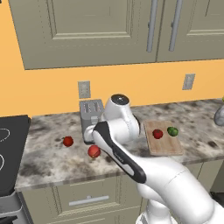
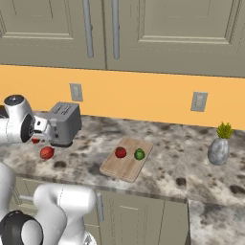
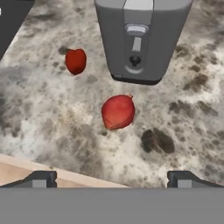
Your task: Place the avocado, onion, tomato, and bell pepper on the cutting board.
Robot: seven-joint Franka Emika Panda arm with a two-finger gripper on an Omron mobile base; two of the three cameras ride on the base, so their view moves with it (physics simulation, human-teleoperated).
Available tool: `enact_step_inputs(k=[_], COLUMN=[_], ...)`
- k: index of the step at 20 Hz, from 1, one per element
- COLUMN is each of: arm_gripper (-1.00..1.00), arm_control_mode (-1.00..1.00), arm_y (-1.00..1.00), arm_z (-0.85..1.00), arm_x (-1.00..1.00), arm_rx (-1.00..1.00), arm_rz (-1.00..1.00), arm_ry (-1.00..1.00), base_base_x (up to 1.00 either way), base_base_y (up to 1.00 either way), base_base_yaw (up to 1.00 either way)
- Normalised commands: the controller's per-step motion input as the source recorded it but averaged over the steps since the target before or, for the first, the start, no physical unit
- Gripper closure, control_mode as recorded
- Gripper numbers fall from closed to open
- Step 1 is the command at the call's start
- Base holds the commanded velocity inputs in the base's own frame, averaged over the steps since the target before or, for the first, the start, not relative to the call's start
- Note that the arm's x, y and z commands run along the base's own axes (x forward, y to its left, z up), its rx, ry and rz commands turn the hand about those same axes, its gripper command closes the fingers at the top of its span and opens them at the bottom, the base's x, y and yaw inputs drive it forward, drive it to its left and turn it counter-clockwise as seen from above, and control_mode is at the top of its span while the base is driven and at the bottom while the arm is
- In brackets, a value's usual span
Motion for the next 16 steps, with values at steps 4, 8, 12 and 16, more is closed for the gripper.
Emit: enact_step_inputs(k=[4,8,12,16], arm_gripper=[-1.0,-1.0,-1.0,-1.0], arm_control_mode=[-1.0,-1.0,-1.0,-1.0], arm_y=[0.0,0.0,0.0,0.03], arm_z=[-0.27,-0.37,-0.31,-0.27], arm_x=[0.03,0.15,0.24,0.2], arm_rx=[0.0,0.0,0.0,0.0], arm_rz=[-0.02,-0.02,-0.02,-0.02], arm_ry=[0.0,0.0,0.0,0.0], base_base_x=[0.0,0.0,0.0,0.0], base_base_y=[0.0,0.0,0.0,0.0], base_base_yaw=[0.0,0.0,0.0,0.0])
